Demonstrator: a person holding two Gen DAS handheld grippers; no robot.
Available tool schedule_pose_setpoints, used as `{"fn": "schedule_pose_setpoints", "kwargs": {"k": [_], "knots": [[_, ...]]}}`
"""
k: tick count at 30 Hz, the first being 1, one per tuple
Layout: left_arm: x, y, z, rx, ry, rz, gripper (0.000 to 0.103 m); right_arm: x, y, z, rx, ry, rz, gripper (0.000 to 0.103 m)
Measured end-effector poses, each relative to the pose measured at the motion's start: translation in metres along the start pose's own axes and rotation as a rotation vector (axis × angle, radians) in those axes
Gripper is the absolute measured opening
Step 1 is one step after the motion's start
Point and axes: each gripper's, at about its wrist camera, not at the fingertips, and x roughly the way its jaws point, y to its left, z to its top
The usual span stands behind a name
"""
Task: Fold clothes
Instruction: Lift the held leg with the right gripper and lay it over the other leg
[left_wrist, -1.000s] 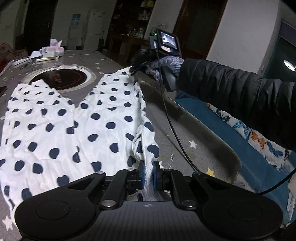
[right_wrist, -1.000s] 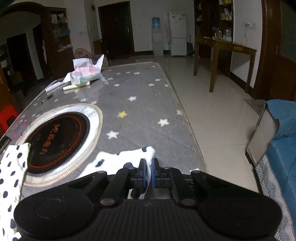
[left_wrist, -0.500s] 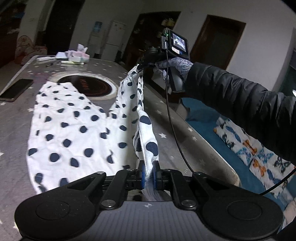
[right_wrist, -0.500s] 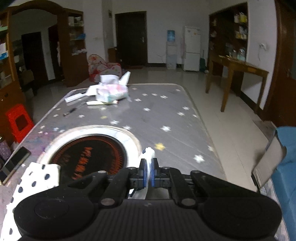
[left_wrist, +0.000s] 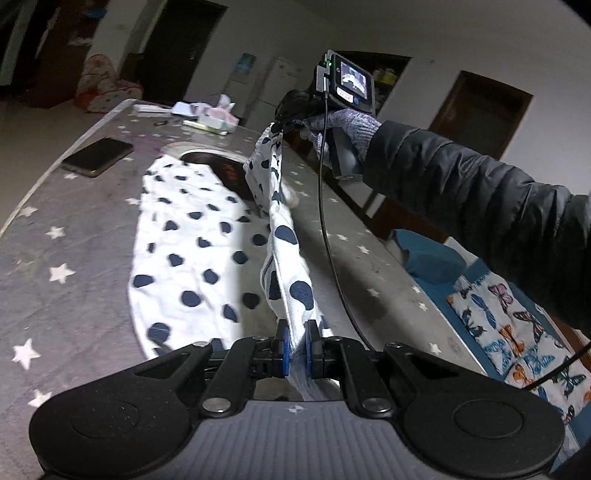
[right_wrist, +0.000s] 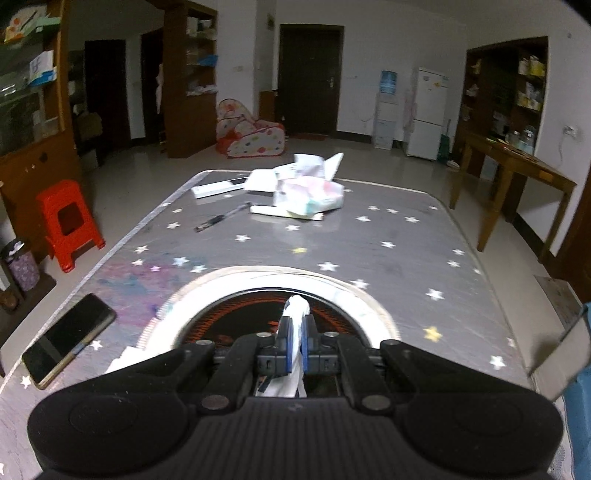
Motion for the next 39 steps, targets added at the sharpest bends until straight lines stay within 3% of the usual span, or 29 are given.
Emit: {"fn": "schedule_pose_setpoints", "kwargs": {"k": [9,39], "knots": [[-0.008,0.018,-0.005,-0.054,0.008,0.050,0.009,0.016,0.041,0.005,-0.042,0.008,0.033,0.004],[-0.027,0.029,-0.013,-0.119,-0.005,0.088,0.009,0.038,0.094,0.000,-0.088,0.034,0.094,0.004]]}}
